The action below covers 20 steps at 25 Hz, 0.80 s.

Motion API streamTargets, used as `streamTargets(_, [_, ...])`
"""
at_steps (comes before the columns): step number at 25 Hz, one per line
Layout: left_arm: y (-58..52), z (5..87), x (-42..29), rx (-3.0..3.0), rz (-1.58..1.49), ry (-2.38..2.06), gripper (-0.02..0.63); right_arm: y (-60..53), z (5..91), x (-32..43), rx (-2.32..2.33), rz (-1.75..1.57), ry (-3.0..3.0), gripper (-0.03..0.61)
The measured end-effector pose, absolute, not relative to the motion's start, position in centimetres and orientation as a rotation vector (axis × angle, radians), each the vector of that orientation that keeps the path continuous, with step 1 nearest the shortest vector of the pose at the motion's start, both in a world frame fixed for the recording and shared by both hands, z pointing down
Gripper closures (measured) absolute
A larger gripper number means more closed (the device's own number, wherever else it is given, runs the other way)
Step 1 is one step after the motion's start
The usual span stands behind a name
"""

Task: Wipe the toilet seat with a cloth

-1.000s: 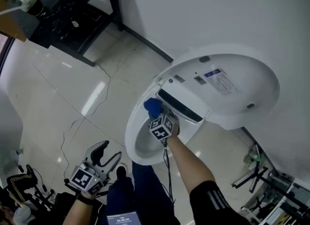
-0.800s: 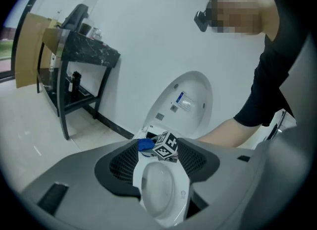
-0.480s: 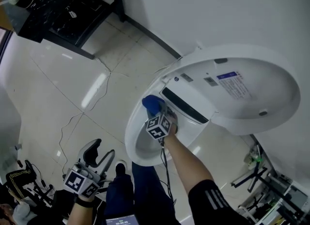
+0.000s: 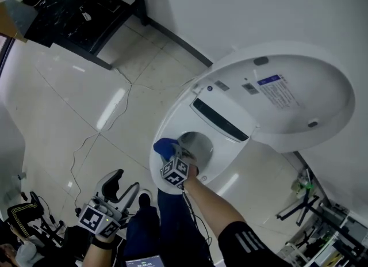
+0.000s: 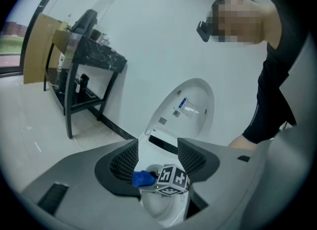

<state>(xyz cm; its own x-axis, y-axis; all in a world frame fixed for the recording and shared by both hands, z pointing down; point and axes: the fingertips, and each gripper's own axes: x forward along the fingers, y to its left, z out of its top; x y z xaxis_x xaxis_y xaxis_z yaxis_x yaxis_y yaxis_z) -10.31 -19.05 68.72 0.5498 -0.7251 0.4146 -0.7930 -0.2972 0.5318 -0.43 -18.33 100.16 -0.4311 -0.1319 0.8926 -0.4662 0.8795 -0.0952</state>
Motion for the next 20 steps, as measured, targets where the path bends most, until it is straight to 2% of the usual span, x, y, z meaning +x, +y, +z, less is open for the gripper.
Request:
streamTargets(7, [-16.1,68.6,-11.0,2.085,0.154,-1.206,0.357,-8.6,100.5,-1.9,0.207,0.365,-1.995,0.359])
streamTargets(11, [-14.7,69.2,-11.3,2.092,0.205,-1.195,0.357,-6.6,100.7,-1.9,0.174,0.402,-1.989,0.359])
streamTargets(20, [-13.9,66.5,-10.9,2.165,0.219,-1.185,0.357,-16.5,93.1,-0.1,0.579,0.498,-2.165,0.359])
